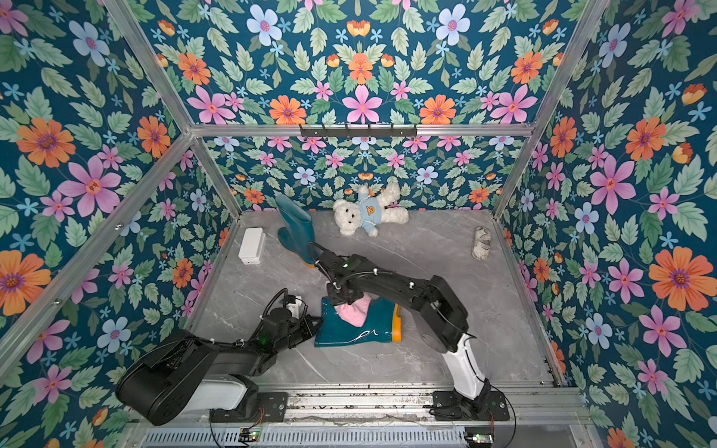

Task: Wipe the rubber boots with a cloth
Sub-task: Wipe the dirt off the rubber boot.

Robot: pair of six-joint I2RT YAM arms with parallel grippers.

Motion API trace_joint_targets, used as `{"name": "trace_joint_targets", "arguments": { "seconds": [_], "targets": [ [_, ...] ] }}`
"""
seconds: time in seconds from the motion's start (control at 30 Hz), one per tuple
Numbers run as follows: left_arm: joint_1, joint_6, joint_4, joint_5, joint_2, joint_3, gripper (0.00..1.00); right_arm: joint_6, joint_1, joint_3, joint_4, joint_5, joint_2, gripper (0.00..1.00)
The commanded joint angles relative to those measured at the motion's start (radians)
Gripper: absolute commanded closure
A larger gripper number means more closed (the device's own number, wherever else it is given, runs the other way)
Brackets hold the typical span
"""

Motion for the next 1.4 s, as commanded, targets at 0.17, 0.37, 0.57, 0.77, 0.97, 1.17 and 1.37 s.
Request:
{"name": "trace_joint_targets", "arguments": {
  "seconds": [0.17,0.37,0.57,0.77,0.97,1.17,1.37],
  "targets": [
    [0.0,0.017,-0.091,-0.008,-0.026,-0.006,1.0,0.01,0.033,0.178,-0.084,-0.045,0.153,1.0],
    [0.0,0.006,-0.095,-0.021,-0.032,-0.013,1.0,0.023,0.032,0.138,-0.134,-0.008,0.164,1.0],
    [0.0,-0.001,-0.116,-0.036,-0.05,-0.017,1.0,0.04,-0.01,-0.043,-0.115,0.038,0.046,1.0],
    [0.0,-0.003,-0.132,-0.045,-0.069,-0.021,1.0,0.034,-0.06,-0.221,-0.161,0.13,-0.101,1.0],
    [0.0,-0.005,-0.125,-0.044,-0.059,-0.022,1.0,0.014,-0.163,-0.402,-0.192,0.204,-0.303,1.0],
    [0.0,0.0,-0.128,-0.044,-0.055,-0.016,1.0,-0.021,-0.251,-0.468,-0.202,0.251,-0.428,1.0],
    [0.0,0.001,-0.123,-0.041,-0.036,-0.009,1.0,-0.03,-0.123,-0.357,-0.1,0.153,-0.321,1.0]
  ]
}}
